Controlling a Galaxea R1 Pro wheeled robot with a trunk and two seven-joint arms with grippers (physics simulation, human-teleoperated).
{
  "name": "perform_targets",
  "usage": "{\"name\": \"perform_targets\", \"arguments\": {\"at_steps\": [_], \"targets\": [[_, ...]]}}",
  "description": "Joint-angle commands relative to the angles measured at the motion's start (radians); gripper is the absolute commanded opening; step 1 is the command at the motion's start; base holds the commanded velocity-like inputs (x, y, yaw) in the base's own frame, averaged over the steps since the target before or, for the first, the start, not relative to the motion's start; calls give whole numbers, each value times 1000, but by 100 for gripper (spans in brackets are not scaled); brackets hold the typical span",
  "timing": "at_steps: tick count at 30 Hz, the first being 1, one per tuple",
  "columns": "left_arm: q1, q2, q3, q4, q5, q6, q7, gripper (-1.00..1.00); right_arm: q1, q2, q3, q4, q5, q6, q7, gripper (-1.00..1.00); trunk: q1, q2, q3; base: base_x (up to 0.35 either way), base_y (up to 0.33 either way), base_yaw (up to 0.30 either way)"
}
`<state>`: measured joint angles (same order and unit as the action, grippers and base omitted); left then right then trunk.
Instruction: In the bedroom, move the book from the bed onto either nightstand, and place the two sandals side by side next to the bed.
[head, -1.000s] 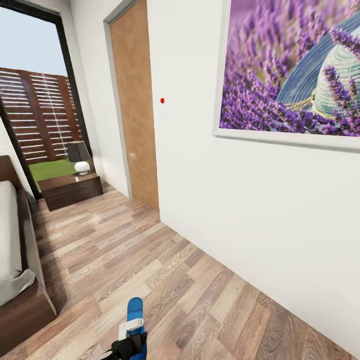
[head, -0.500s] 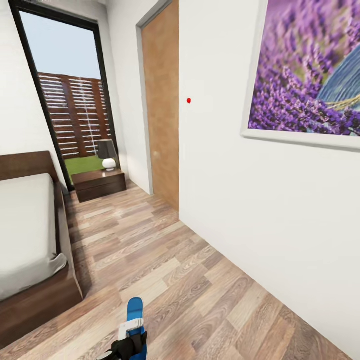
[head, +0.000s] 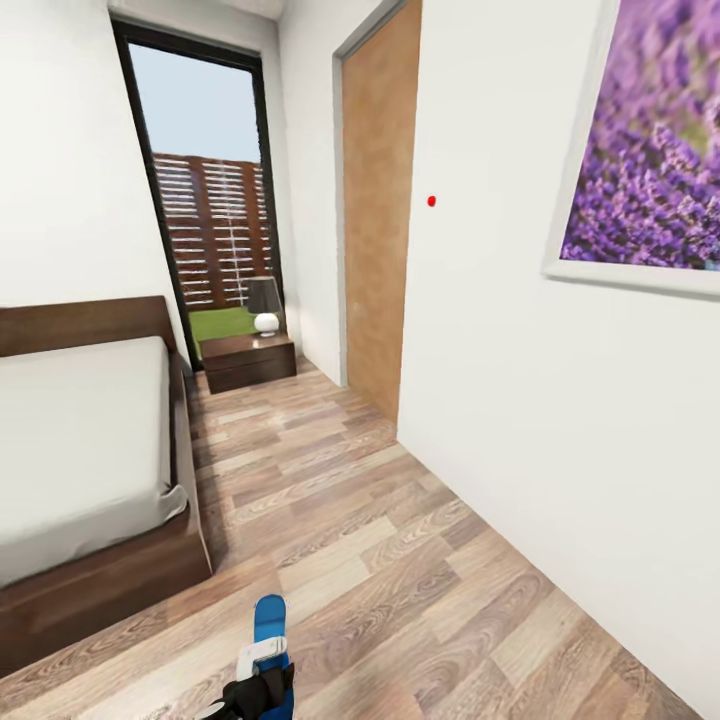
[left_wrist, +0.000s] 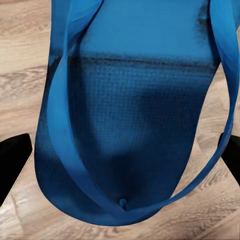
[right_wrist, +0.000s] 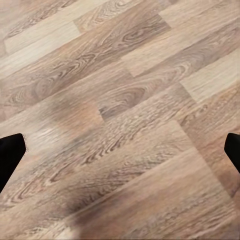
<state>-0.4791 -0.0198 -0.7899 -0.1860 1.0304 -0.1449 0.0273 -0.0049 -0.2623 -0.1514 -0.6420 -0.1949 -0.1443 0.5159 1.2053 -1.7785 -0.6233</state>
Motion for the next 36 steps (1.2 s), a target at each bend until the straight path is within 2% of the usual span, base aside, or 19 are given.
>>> {"name": "perform_targets", "arguments": {"at_steps": [1,15,18,20,21,23,26,30,33,34,35,36], "targets": [[-1,0,-8,0,7,-4,3,-100,0,0,-2,1,-8,0,7,100,0,0,-1,0,0,294],[-1,1,-9,1,5,-5,3,-100,0,0,-2,1,-8,0,7,100,0,0,-1,0,0,294],[-1,8,-12,8,-2,-12,3,-100,0,0,-2,0,-8,0,7,100,0,0,-1,0,0,294],[-1,35,-28,21,-32,-47,-7,-100,0,0,-2,0,-9,0,7,100,0,0,-1,0,0,294],[-1,63,-36,25,-52,-82,-27,-100,0,0,-2,0,-9,0,7,100,0,0,-1,0,0,294],[-1,98,-39,29,-64,-115,-70,-100,0,0,-2,0,-9,1,7,100,0,0,-1,0,0,294],[-1,129,-42,30,-71,-134,-115,-100,0,0,-2,-1,-9,1,7,100,0,0,-1,0,0,294],[-1,135,-45,29,-74,-140,-162,-100,0,0,-2,-1,-9,1,8,100,0,0,-1,0,0,293],[-1,138,-44,31,-74,-140,-299,-100,0,0,-2,-1,-9,1,8,100,0,0,-1,0,0,286],[-1,139,-44,32,-74,-140,-321,-100,0,0,-2,-1,-9,1,8,100,0,0,-1,0,0,281],[-1,144,-43,41,-73,-139,-378,-100,0,0,-2,-1,-9,1,9,100,0,0,-1,0,0,279],[-1,148,-42,47,-73,-139,-408,-100,0,0,-2,-1,-9,1,9,100,0,0,-1,0,0,277]]}}
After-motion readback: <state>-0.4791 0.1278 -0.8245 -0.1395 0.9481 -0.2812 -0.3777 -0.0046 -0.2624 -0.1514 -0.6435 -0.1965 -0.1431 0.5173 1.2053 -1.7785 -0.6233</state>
